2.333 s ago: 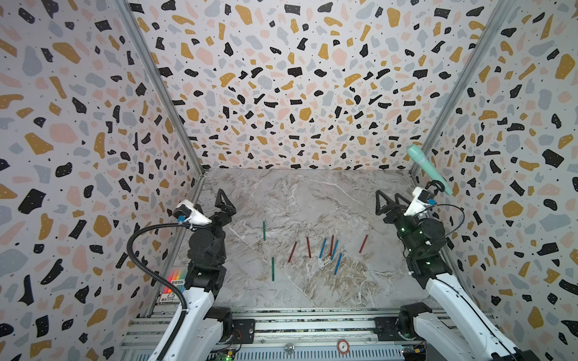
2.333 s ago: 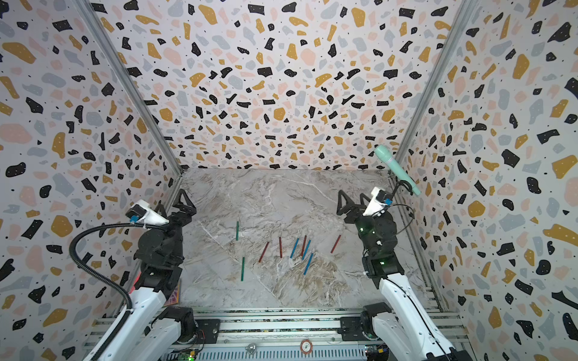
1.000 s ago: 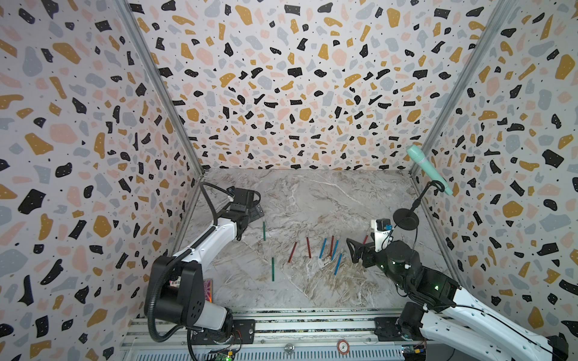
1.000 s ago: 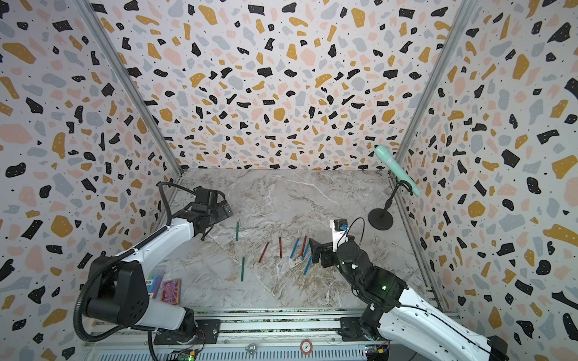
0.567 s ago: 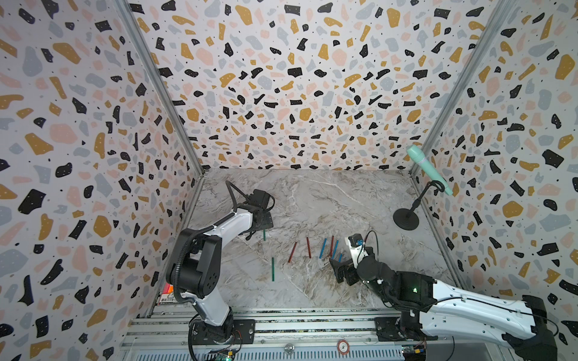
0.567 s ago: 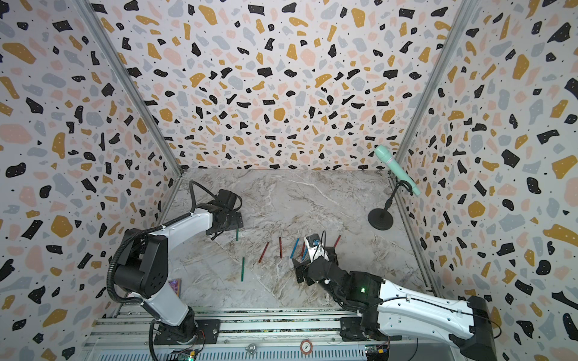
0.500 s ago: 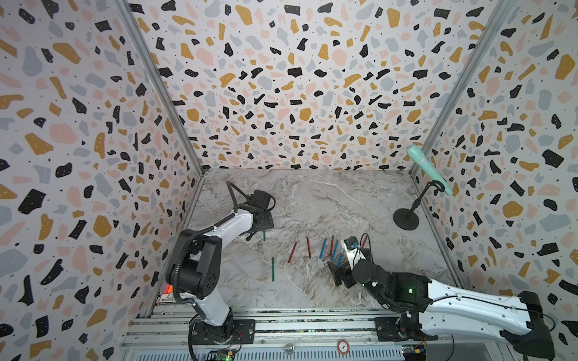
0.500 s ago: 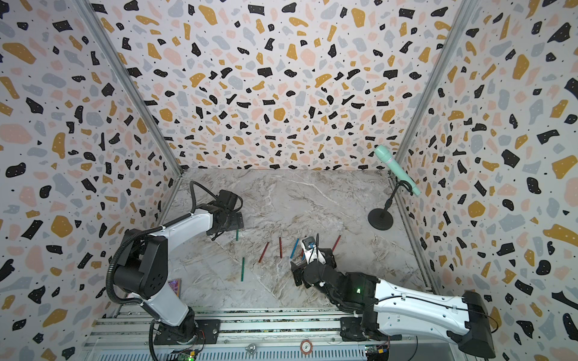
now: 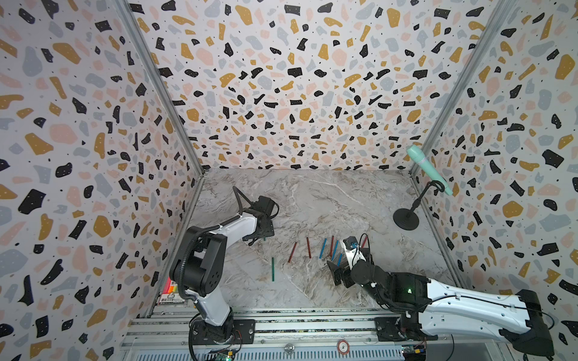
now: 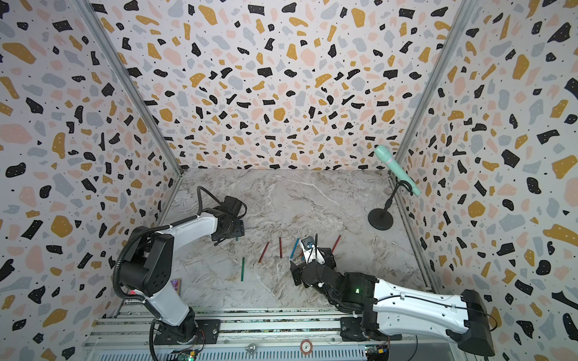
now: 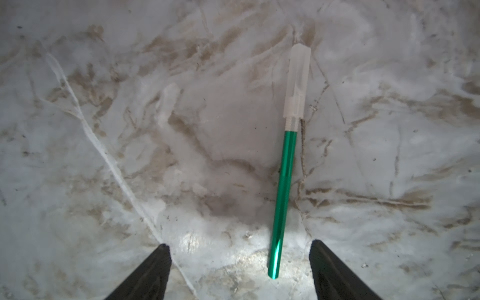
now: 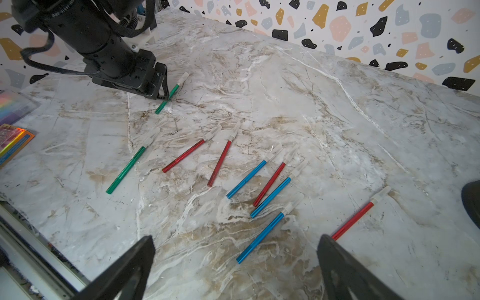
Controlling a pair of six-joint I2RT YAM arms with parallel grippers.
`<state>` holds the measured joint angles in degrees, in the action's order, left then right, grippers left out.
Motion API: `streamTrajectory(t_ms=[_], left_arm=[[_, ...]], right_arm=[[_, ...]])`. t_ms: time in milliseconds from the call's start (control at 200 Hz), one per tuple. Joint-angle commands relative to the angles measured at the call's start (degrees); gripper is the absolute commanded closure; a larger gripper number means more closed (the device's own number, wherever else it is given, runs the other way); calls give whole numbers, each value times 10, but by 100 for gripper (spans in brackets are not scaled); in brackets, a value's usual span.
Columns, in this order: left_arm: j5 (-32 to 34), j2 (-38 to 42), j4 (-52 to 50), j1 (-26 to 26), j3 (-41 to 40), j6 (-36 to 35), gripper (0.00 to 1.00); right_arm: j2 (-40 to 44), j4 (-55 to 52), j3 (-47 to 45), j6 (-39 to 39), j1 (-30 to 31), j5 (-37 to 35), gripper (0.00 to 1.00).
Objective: Remove protective caps from carving knives
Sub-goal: Pick up the carving knife from the center of the board.
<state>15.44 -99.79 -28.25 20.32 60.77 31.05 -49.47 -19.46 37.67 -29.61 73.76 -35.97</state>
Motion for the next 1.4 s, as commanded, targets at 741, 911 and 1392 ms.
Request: streamTrajectory(t_ms=[741, 911, 1392], left_arm=[[-14, -86, -4, 12, 34, -18, 73], [-13, -100, -6, 11, 34, -19, 76], [-5, -113, -8, 11, 22, -23, 90]], right_arm=[[26, -9, 13, -20, 3, 5, 1], [25, -8, 12, -22, 3, 8, 1], [25, 3, 9, -26, 3, 18, 1]])
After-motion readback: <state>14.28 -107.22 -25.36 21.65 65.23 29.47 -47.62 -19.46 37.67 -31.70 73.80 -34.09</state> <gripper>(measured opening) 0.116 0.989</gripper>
